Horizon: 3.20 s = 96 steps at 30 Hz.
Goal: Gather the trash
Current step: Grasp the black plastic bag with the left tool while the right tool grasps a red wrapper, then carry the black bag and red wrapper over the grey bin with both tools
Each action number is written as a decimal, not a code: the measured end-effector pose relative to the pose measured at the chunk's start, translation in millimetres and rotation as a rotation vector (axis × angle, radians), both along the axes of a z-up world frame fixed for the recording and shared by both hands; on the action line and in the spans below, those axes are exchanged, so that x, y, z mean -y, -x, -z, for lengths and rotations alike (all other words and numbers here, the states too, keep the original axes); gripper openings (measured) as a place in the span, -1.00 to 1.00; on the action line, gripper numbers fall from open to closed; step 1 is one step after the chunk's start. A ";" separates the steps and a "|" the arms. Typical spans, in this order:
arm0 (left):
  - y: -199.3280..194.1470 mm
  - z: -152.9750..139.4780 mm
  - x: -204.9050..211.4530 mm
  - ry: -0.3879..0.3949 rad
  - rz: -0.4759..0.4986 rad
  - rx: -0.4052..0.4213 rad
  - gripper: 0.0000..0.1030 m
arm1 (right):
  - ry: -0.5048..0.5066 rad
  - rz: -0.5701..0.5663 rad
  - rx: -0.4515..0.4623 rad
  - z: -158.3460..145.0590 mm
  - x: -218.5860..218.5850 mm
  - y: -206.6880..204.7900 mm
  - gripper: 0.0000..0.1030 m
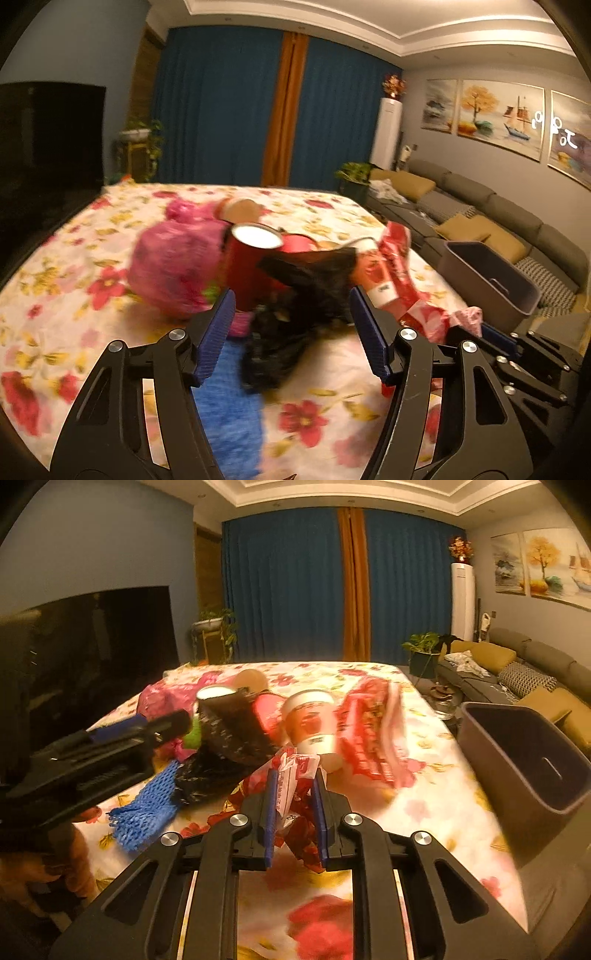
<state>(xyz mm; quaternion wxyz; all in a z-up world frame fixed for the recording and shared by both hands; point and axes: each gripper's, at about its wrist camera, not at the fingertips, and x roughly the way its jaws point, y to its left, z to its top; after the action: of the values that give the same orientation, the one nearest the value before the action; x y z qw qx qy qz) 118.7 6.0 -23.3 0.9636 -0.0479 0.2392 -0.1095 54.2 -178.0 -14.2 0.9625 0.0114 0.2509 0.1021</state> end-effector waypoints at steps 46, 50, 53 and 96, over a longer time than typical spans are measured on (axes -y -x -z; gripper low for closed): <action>16.5 -91.0 91.2 0.049 0.217 0.173 -1.00 | -0.027 0.194 0.190 -52.4 108.8 22.6 -0.64; 10.1 -95.3 127.7 0.032 0.270 0.185 -1.00 | -0.017 0.255 0.209 -55.4 130.6 23.8 -0.64; 5.5 -96.0 157.0 0.018 0.316 0.190 -1.00 | 0.001 0.316 0.231 -59.9 151.4 25.8 -0.64; -75.0 -40.1 324.9 0.026 0.561 0.082 -1.00 | 0.012 0.537 0.260 -48.5 253.3 -4.9 -0.49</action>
<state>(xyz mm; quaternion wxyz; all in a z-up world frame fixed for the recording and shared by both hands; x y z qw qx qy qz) 193.7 -318.8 16.8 0.9038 0.0121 0.2023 -0.3768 59.1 -431.3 34.3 0.9792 0.0583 0.1144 -0.1570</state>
